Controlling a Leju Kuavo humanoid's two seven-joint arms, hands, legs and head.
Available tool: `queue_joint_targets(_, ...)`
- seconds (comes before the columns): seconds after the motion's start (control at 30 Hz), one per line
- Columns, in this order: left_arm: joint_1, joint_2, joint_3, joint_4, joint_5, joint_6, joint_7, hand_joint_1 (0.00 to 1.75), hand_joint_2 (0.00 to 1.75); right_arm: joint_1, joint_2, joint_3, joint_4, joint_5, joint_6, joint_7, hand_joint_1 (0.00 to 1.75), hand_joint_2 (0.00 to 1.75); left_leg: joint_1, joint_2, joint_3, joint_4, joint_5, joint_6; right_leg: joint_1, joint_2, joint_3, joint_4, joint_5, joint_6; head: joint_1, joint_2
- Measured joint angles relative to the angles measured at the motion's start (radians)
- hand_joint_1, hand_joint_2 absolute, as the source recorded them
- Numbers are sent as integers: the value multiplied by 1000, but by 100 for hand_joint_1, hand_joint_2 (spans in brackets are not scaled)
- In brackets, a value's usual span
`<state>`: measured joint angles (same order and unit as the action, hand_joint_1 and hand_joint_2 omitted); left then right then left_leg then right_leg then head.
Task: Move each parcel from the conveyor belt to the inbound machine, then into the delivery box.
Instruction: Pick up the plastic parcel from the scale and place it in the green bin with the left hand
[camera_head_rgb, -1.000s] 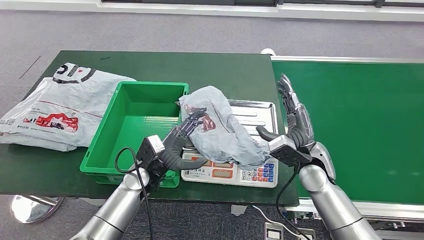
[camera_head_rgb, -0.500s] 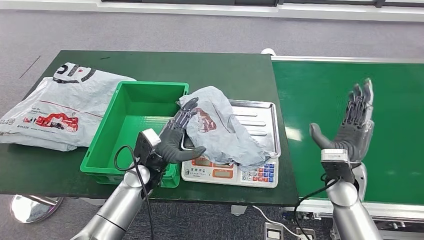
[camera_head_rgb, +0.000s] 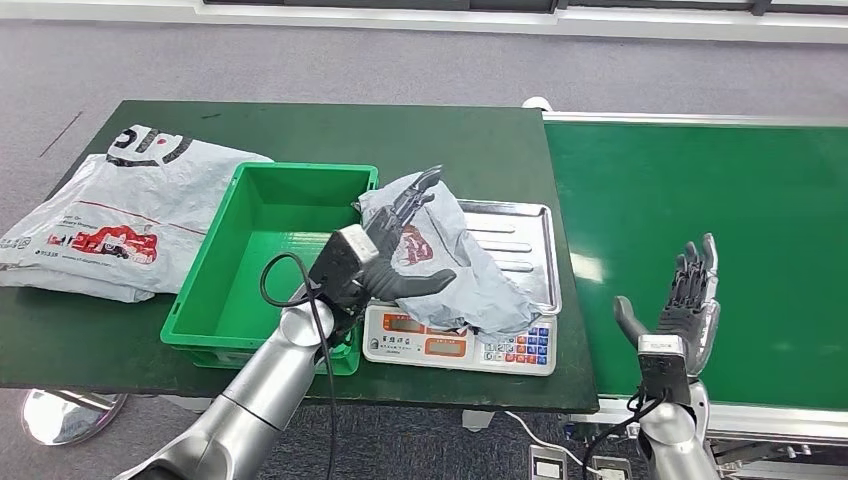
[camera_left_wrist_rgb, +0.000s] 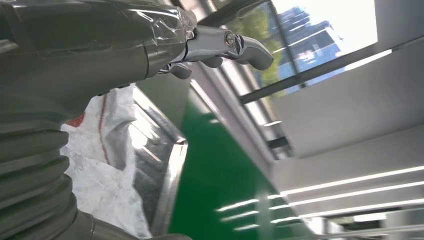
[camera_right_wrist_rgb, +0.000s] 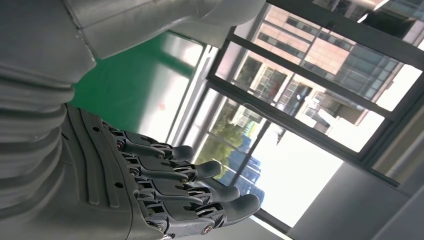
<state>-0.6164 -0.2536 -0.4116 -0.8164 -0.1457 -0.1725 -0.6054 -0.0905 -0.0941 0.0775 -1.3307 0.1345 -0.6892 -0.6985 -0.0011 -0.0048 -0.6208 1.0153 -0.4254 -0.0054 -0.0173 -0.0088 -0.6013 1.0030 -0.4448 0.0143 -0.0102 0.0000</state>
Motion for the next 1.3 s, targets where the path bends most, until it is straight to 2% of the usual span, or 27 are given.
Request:
queue_joint_targets(0.1, -33, -21, -31, 61, -50, 20, 69, 0, 175, 1, 8, 0, 16, -2, -4, 0, 0, 175, 0, 0, 0, 0, 0, 0, 0, 0, 0, 0, 0, 0, 0, 0)
queue_joint_targets(0.23, -60, -37, -58, 113, -75, 28, 104, 0, 175, 3, 13, 0, 32, -4, -7, 0, 0, 175, -1, 0, 0, 0, 0, 0, -1, 0, 0, 0, 0, 0, 0, 0)
queue_joint_targets(0.4, -116, -73, -135, 243, -192, -9, 294, 0, 175, 32, 20, 0, 32, 8, -8, -1, 0, 175, -1, -1, 0, 0, 0, 0, 0, -2, 0, 0, 0, 1, 0, 0)
queue_joint_targets(0.53, -134, -94, -215, 319, -235, -34, 411, 0, 175, 76, 39, -14, 8, 101, -8, -2, 0, 175, -1, 0, 0, 0, -1, 0, 0, 0, 0, 0, -1, 1, 0, 0)
queue_joint_targets(0.8, -173, -105, -345, 403, -321, -10, 516, 1, 175, 116, 78, -63, -13, 179, -8, -2, 0, 175, -1, 0, 0, 0, -1, 0, 0, 0, 0, 0, -1, 1, 0, 0)
queue_joint_targets(0.83, -176, -106, -355, 408, -329, -7, 525, 34, 175, 119, 81, -68, -13, 184, -8, -2, 0, 175, -1, 0, 0, 0, -1, 0, 0, 0, 0, 0, -1, 1, 0, 0)
queue_joint_targets(0.93, -182, -107, -373, 422, -339, 1, 535, 164, 175, 128, 93, -80, -15, 195, -8, -2, 0, 175, -1, 0, 1, 0, -1, 1, 0, 0, 1, 0, -1, 1, 0, 0)
queue_joint_targets(0.97, -184, -107, -375, 424, -337, 4, 533, 175, 175, 131, 97, -84, -17, 197, -8, -2, 0, 175, -1, 0, 1, 0, -1, 1, 0, 0, 1, 0, -1, 1, 0, 0)
queue_joint_targets(1.17, -184, -104, -375, 425, -300, 34, 454, 175, 175, 152, 108, -100, -37, 193, -8, -2, 0, 175, -1, 0, 1, 0, -1, 1, 0, 0, 1, 0, -1, 1, 0, 0)
queue_joint_targets(1.23, -177, -99, -372, 413, -275, 54, 382, 175, 175, 157, 108, -102, -42, 182, -8, -2, 0, 175, -1, 0, 1, 0, -1, 1, 0, 0, 1, 0, -1, 1, 0, 0)
queue_joint_targets(1.3, -152, -89, -361, 367, -258, 124, 255, 175, 175, 160, 108, -102, -47, 167, -8, -2, 0, 175, -1, 0, 0, 0, -1, 1, -1, 0, 1, 0, -1, 1, 0, 0)
